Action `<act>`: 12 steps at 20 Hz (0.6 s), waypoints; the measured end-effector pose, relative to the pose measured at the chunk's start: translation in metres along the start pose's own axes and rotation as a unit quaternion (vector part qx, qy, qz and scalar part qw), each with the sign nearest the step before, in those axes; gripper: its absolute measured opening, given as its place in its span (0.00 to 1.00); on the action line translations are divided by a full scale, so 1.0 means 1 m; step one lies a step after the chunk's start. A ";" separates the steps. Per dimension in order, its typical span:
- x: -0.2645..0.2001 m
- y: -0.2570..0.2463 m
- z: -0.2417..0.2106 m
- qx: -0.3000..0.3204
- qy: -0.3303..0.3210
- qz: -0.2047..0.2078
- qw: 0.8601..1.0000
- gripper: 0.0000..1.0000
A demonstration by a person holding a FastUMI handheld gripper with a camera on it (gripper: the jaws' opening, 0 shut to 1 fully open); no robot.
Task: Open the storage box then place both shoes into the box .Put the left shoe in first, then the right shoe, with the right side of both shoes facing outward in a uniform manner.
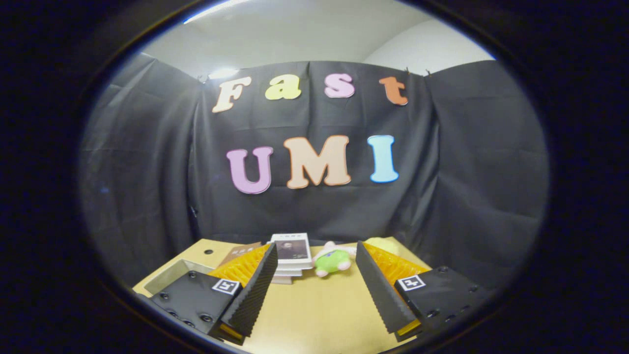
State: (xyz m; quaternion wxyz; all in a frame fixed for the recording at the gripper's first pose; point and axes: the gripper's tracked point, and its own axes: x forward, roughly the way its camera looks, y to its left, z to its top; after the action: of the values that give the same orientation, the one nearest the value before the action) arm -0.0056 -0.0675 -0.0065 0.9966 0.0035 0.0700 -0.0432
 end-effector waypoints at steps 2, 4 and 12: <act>-0.003 -0.013 0.010 -0.009 -0.020 -0.010 1.000 1.00; -0.001 -0.016 0.015 -0.009 -0.030 -0.010 0.999 1.00; 0.001 -0.014 0.016 0.001 -0.037 0.000 0.999 1.00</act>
State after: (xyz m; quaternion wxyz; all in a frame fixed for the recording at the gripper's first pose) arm -0.0035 -0.0822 0.0097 0.9985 0.0030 0.0327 -0.0433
